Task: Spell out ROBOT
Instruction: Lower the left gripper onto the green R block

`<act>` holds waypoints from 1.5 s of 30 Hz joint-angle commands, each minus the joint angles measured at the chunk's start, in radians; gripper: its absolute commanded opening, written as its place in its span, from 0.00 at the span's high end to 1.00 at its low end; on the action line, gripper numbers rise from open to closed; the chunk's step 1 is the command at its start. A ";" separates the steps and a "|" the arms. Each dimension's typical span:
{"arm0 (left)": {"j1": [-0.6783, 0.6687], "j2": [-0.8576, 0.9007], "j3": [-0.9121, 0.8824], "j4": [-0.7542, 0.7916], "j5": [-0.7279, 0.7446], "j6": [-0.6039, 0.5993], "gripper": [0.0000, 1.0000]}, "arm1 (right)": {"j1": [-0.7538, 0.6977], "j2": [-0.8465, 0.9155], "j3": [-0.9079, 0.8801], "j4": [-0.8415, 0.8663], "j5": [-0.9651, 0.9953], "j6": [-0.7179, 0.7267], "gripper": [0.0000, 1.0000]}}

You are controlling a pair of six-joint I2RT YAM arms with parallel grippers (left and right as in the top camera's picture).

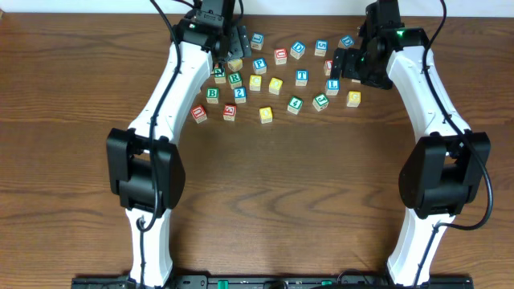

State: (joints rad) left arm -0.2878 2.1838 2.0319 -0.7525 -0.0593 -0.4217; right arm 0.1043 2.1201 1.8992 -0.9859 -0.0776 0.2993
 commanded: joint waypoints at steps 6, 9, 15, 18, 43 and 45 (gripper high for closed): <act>0.007 0.152 0.014 0.063 0.014 -0.029 0.26 | 0.003 -0.025 0.019 -0.002 0.008 -0.016 0.01; 0.007 0.190 0.014 0.063 0.029 -0.037 0.29 | 0.003 -0.025 0.019 -0.002 0.008 -0.016 0.01; -0.014 0.236 0.014 0.077 0.032 -0.019 0.32 | 0.003 -0.025 0.019 -0.002 0.008 -0.016 0.01; -0.019 0.259 0.014 0.083 0.028 -0.014 0.34 | 0.003 -0.025 0.019 -0.002 0.008 -0.016 0.01; -0.016 0.166 0.029 0.102 0.013 0.036 0.41 | 0.004 -0.025 0.019 -0.002 0.008 -0.016 0.01; -0.014 0.143 0.029 0.095 0.011 0.041 0.40 | 0.004 -0.025 0.019 -0.002 0.008 -0.016 0.01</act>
State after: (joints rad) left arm -0.3103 2.4035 2.0445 -0.6479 -0.0395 -0.3946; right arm 0.1051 2.1201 1.8992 -0.9863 -0.0776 0.2989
